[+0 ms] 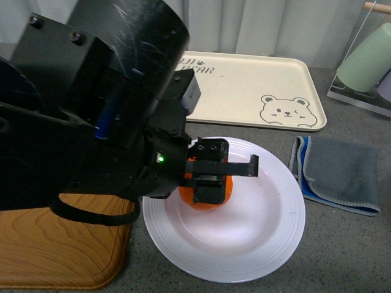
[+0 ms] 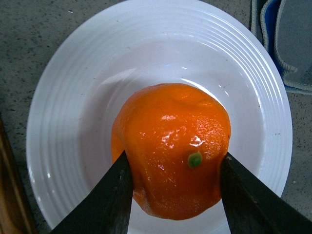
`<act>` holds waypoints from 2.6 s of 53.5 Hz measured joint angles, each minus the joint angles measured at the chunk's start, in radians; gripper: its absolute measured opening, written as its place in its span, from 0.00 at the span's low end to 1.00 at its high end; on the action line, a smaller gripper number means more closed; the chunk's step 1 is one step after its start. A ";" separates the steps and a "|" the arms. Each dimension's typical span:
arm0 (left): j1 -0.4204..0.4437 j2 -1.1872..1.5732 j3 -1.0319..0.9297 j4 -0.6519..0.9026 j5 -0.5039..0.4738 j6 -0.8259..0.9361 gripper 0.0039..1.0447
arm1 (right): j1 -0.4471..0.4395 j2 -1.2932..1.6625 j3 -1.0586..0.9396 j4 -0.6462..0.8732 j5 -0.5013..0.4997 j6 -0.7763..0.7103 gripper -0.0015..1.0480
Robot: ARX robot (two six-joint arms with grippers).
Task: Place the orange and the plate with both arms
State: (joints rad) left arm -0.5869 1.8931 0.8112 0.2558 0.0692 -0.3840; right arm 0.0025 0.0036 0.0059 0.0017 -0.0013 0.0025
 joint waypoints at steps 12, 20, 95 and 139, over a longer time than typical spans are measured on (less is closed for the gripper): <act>-0.026 0.078 0.035 0.006 -0.052 0.001 0.41 | 0.000 0.000 0.000 0.000 0.000 0.000 0.91; -0.034 0.093 0.053 -0.002 -0.059 0.004 0.40 | 0.000 0.000 0.000 0.000 0.000 0.000 0.91; 0.423 -0.872 -0.745 0.684 -0.228 0.376 0.03 | 0.000 0.000 0.000 0.000 0.000 0.000 0.91; 0.584 -1.471 -0.792 0.168 -0.070 0.377 0.03 | 0.000 0.000 0.000 0.000 0.000 0.000 0.91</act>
State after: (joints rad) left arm -0.0025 0.4225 0.0193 0.4236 -0.0006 -0.0074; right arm 0.0025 0.0036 0.0059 0.0013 -0.0013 0.0025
